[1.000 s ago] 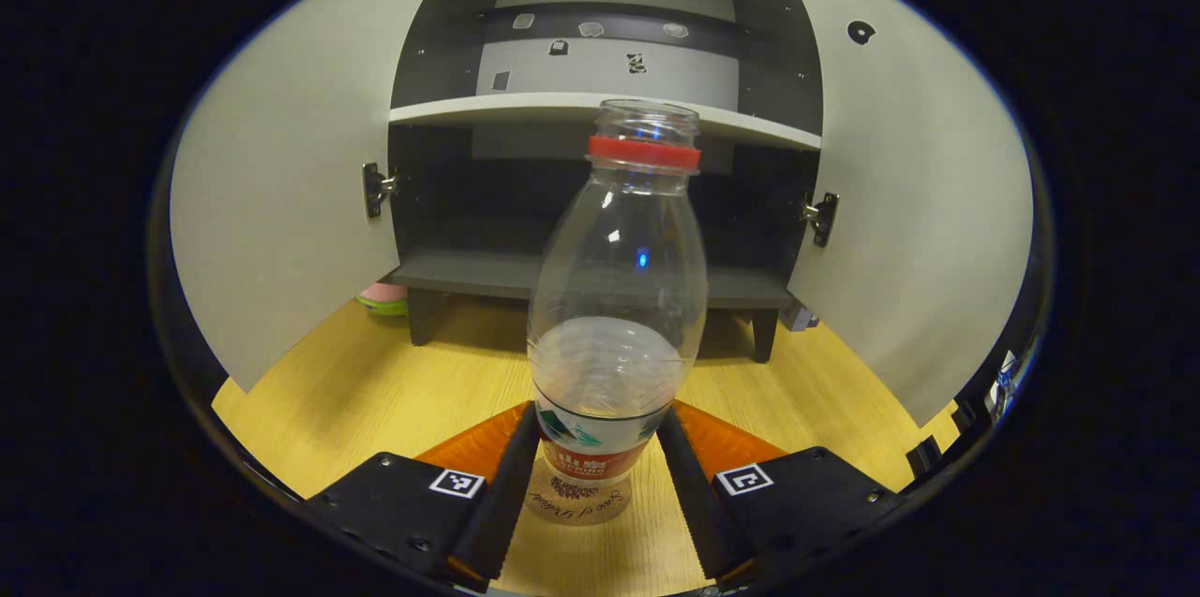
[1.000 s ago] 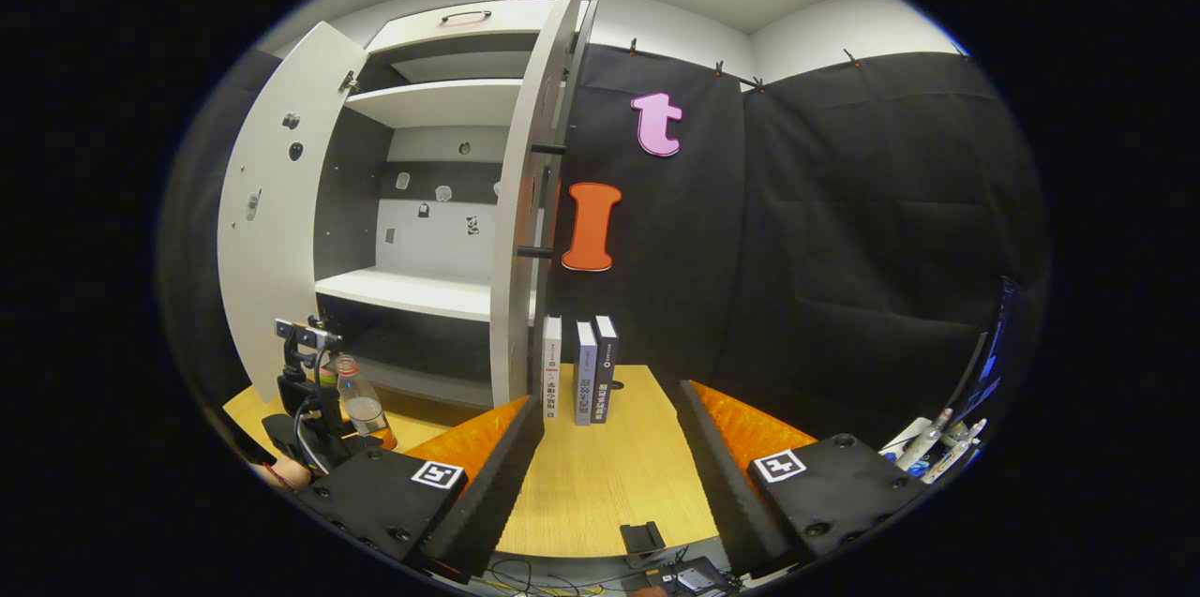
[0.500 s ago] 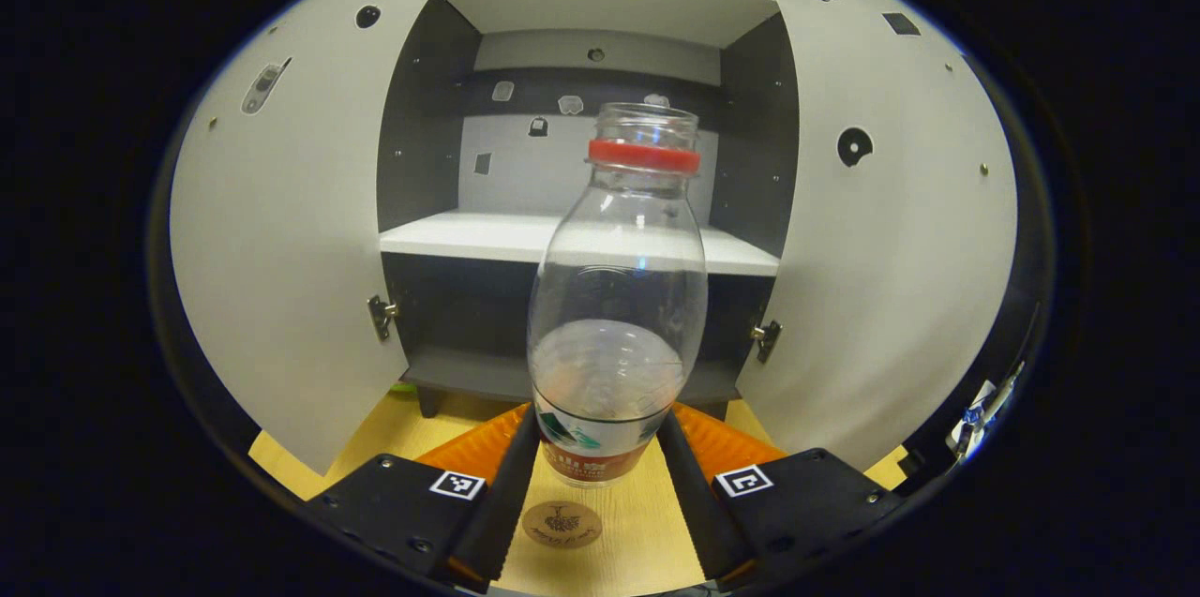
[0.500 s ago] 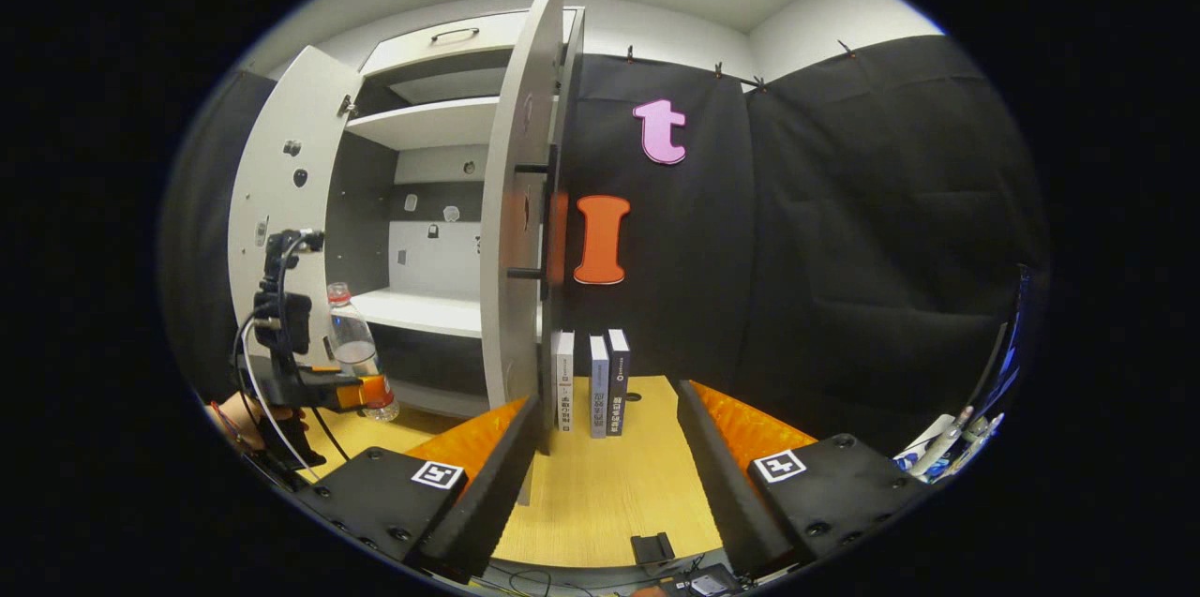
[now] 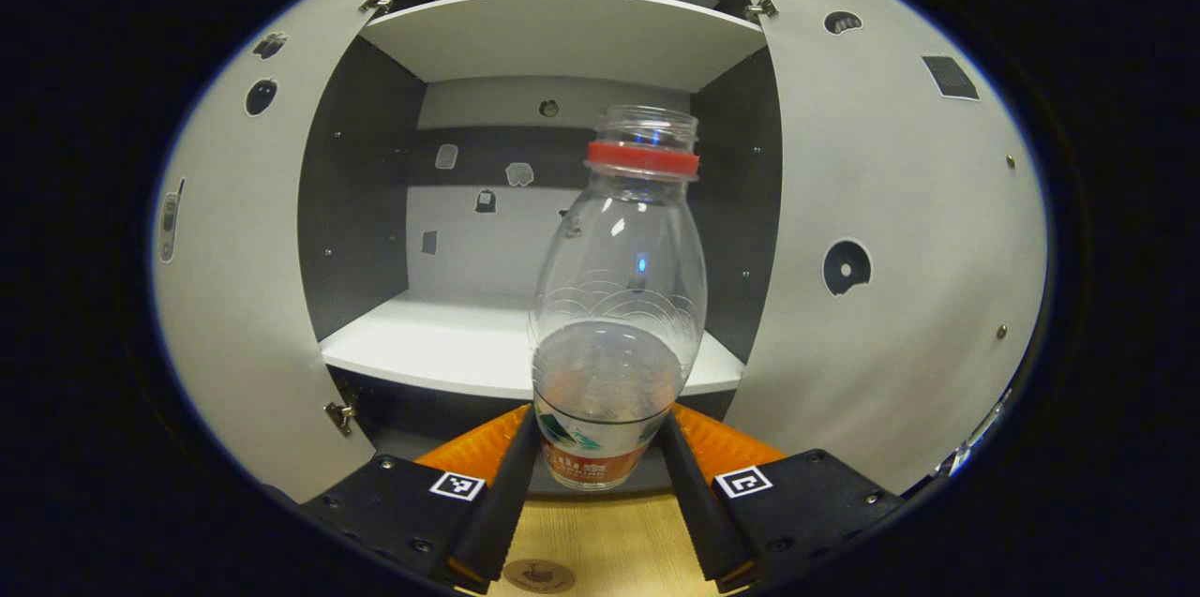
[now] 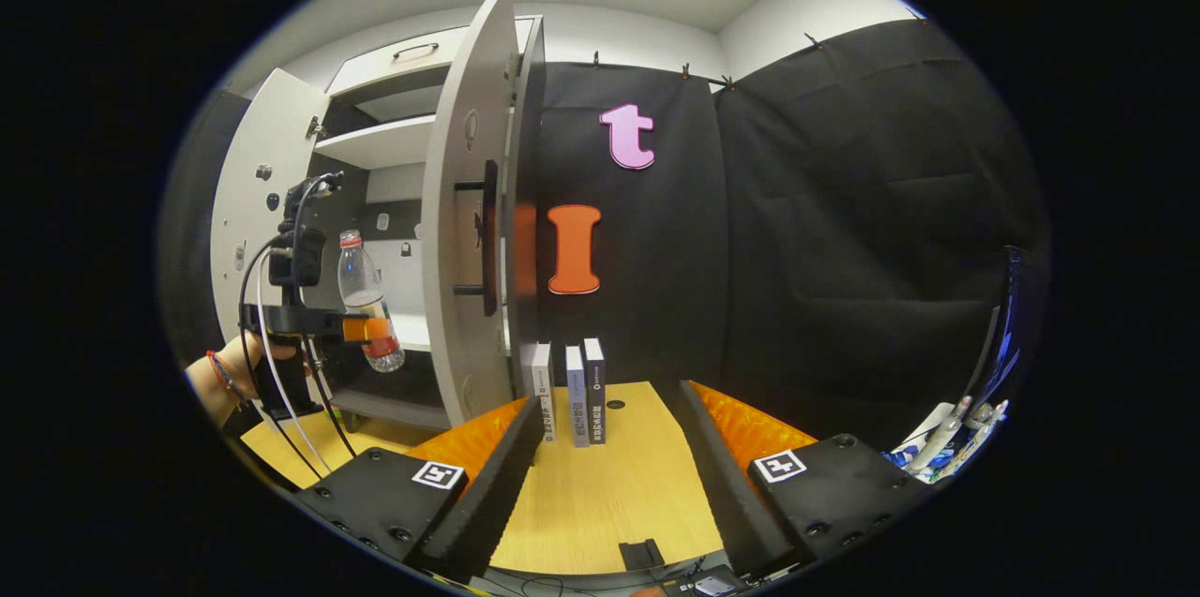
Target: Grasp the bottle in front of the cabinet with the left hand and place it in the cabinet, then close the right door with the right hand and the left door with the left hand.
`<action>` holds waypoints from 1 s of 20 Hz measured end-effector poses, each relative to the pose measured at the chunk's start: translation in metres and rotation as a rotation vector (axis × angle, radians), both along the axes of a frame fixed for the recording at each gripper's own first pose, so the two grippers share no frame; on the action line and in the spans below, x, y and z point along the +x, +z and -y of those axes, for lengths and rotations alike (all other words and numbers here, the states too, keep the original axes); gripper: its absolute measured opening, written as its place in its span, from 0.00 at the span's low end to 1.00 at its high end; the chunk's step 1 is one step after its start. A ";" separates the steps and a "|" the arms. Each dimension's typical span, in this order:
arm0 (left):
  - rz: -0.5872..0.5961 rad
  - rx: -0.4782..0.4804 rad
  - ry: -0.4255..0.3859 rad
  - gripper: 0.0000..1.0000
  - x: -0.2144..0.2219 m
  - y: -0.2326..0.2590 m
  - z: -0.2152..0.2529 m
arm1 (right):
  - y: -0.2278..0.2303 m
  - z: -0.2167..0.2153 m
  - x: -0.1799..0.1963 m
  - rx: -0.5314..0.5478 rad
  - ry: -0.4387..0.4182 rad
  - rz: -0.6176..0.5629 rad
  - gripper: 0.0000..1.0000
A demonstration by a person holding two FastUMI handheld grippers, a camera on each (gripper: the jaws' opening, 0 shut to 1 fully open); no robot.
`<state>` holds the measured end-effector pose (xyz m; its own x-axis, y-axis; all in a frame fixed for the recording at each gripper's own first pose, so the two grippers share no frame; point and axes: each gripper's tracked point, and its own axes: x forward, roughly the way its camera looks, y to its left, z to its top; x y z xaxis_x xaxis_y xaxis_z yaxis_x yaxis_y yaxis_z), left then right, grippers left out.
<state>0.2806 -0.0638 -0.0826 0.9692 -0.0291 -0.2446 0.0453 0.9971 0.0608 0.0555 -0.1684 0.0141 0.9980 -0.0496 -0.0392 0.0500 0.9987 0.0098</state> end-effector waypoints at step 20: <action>-0.063 0.052 -0.003 0.77 0.140 -0.016 0.021 | -0.009 0.031 0.038 0.021 -0.119 -0.033 0.96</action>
<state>0.4209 -0.0843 -0.0989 0.9518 -0.0172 -0.3062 0.0532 0.9925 0.1099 0.0933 -0.1993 0.0056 0.9833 -0.1666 -0.0737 0.1690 0.9852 0.0273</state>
